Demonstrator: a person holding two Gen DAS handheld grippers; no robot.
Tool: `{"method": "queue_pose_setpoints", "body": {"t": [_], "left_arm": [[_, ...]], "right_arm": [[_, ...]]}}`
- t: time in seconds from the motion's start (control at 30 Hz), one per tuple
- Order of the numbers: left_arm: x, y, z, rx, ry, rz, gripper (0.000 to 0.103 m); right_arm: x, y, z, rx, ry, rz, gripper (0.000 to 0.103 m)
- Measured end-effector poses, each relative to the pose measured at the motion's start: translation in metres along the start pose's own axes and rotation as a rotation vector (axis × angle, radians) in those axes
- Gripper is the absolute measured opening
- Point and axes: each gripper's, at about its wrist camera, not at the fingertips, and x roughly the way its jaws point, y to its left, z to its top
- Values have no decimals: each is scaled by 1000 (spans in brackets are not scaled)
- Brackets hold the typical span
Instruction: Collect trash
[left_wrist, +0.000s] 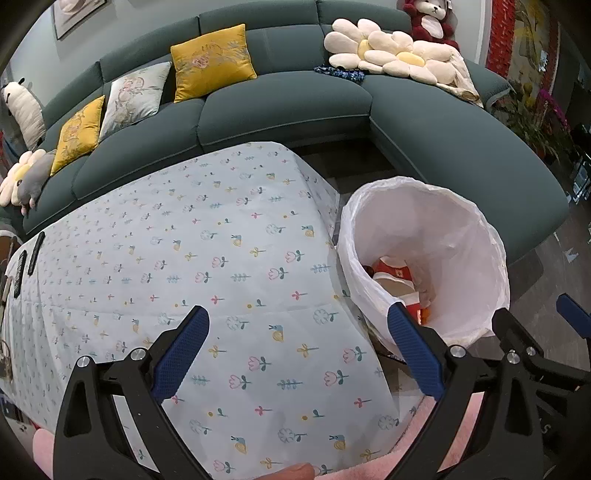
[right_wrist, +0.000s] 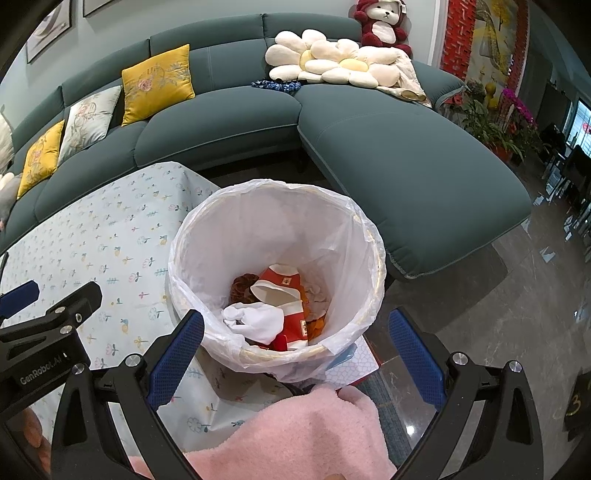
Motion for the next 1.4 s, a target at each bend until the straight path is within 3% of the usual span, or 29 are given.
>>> {"method": "queue_pose_setpoints", "body": {"t": [1.4], "left_arm": [[4, 6, -3, -8, 5, 54, 92]], "right_arm": [[2, -2, 1, -9, 0, 4, 96]]}}
